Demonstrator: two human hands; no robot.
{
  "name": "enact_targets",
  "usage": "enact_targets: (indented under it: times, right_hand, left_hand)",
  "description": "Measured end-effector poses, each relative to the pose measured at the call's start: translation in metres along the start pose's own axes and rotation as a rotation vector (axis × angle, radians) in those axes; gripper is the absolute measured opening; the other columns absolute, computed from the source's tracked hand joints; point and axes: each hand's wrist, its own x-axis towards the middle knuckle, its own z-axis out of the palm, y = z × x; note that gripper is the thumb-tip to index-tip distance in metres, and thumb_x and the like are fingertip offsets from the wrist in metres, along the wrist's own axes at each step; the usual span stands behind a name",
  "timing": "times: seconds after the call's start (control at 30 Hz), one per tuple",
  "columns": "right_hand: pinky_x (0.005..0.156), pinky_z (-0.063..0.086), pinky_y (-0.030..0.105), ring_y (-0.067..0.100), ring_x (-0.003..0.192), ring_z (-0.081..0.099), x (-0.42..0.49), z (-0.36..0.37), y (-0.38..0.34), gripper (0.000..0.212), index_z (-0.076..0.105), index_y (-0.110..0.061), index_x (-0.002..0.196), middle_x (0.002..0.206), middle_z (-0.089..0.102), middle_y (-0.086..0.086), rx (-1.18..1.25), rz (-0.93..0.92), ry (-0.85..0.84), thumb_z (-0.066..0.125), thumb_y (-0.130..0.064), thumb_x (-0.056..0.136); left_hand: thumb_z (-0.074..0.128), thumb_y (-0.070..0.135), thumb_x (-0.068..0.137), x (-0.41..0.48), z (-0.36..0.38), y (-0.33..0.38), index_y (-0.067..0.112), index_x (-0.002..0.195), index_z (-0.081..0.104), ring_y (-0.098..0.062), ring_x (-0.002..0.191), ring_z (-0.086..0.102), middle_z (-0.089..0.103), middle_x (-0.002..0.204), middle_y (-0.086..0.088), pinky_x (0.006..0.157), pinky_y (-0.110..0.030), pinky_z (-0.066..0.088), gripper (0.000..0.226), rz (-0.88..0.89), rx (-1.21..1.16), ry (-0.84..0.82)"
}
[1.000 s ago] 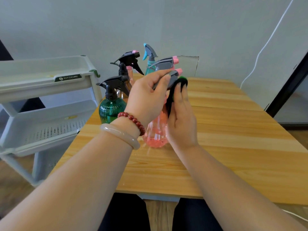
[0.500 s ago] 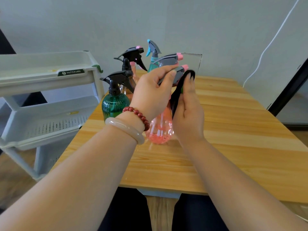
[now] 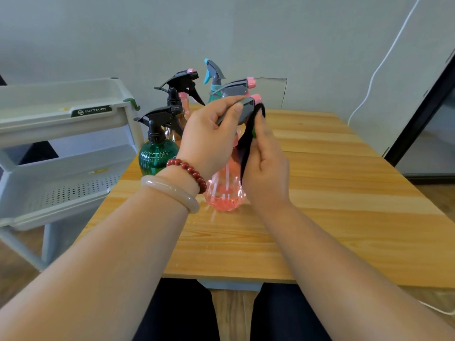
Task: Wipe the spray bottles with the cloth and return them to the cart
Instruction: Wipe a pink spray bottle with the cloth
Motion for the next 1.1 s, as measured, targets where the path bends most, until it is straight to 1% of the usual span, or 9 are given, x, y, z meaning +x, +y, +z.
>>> enact_targets:
  times: [0.07, 0.13, 0.27, 0.33, 0.57, 0.73, 0.83, 0.97, 1.1]
  right_hand:
    - [0.115, 0.036, 0.037, 0.014, 0.14, 0.04, -0.011, -0.002, 0.008, 0.051, 0.037, -0.008, 0.149, 0.148, 0.047, 0.005, -0.029, 0.024, -0.019, 0.034, -0.001, 0.099]
    - [0.111, 0.038, 0.025, 0.009, 0.131, 0.048, -0.018, -0.008, 0.014, 0.051, 0.037, -0.013, 0.149, 0.14, 0.055, 0.001, -0.017, 0.086, -0.037, 0.034, -0.005, 0.098]
    - [0.109, 0.04, 0.054, 0.033, 0.131, 0.05, -0.01, -0.001, 0.007, 0.052, 0.034, -0.019, 0.151, 0.141, 0.053, 0.02, 0.031, 0.078, 0.025, 0.032, -0.01, 0.099]
    - [0.109, 0.04, 0.055, 0.034, 0.135, 0.047, -0.01, 0.006, 0.005, 0.053, 0.032, -0.018, 0.151, 0.145, 0.05, 0.016, 0.029, 0.068, 0.034, 0.032, -0.011, 0.099]
    - [0.098, 0.04, 0.013, 0.007, 0.11, 0.055, -0.007, -0.01, 0.014, 0.05, 0.042, -0.02, 0.145, 0.123, 0.061, 0.0, 0.031, 0.128, 0.002, 0.035, -0.005, 0.098]
    - [0.098, 0.031, 0.0, -0.015, 0.118, 0.045, -0.015, -0.008, 0.025, 0.046, 0.047, -0.014, 0.143, 0.138, 0.053, -0.01, 0.063, 0.255, 0.069, 0.038, 0.002, 0.101]
    - [0.101, 0.036, 0.008, -0.004, 0.121, 0.052, -0.018, -0.008, 0.031, 0.046, 0.048, -0.019, 0.143, 0.136, 0.058, -0.005, 0.053, 0.266, 0.081, 0.038, 0.0, 0.101]
    - [0.087, 0.038, 0.004, -0.015, 0.099, 0.054, -0.018, -0.008, 0.037, 0.048, 0.045, -0.02, 0.143, 0.114, 0.064, -0.015, -0.034, 0.157, 0.139, 0.038, -0.007, 0.097]
    - [0.109, 0.043, 0.035, 0.022, 0.129, 0.053, -0.019, -0.008, 0.032, 0.049, 0.038, -0.015, 0.146, 0.142, 0.054, 0.015, -0.077, -0.043, 0.137, 0.04, -0.004, 0.098]
  left_hand:
    - [0.048, 0.022, 0.103, 0.001, -0.002, -0.001, 0.032, 0.112, 0.066, -0.008, 0.056, 0.05, 0.068, 0.079, -0.014, 0.051, -0.018, 0.045, 0.022, 0.016, 0.021, -0.019]
    - [0.047, 0.022, 0.103, 0.0, -0.003, 0.0, 0.032, 0.112, 0.066, -0.003, 0.049, 0.044, 0.064, 0.07, -0.002, 0.045, -0.012, 0.039, 0.022, 0.018, 0.016, -0.033]
    - [0.048, 0.019, 0.103, 0.001, -0.004, 0.003, 0.032, 0.108, 0.066, 0.004, 0.047, 0.047, 0.059, 0.057, 0.022, 0.046, -0.007, 0.037, 0.023, -0.006, -0.048, -0.071]
    - [0.048, 0.02, 0.103, 0.001, -0.005, 0.003, 0.038, 0.101, 0.065, 0.005, 0.052, 0.05, 0.061, 0.061, 0.025, 0.05, -0.006, 0.04, 0.025, 0.0, -0.049, -0.079]
    - [0.049, 0.021, 0.103, 0.003, -0.005, 0.0, 0.039, 0.104, 0.064, 0.002, 0.064, 0.054, 0.065, 0.074, 0.023, 0.059, -0.012, 0.047, 0.024, 0.033, -0.011, -0.056]
    - [0.058, 0.025, 0.098, 0.002, -0.005, -0.005, 0.026, 0.128, 0.06, 0.012, 0.07, 0.061, 0.066, 0.089, 0.017, 0.065, -0.008, 0.048, 0.03, -0.007, -0.062, 0.01]
    - [0.068, 0.026, 0.091, -0.008, -0.006, -0.02, 0.028, 0.135, 0.05, 0.001, 0.086, 0.067, 0.069, 0.098, 0.011, 0.079, -0.02, 0.055, 0.048, -0.047, -0.183, -0.011]
    - [0.055, 0.035, 0.095, -0.027, -0.004, -0.044, 0.03, 0.116, 0.063, 0.01, 0.073, 0.059, 0.066, 0.077, 0.026, 0.07, -0.01, 0.046, 0.022, -0.045, -0.144, -0.082]
    - [0.041, 0.029, 0.104, -0.03, 0.002, -0.058, 0.028, 0.101, 0.064, 0.01, 0.069, 0.054, 0.059, 0.067, 0.027, 0.068, -0.005, 0.039, 0.023, -0.035, -0.094, -0.065]
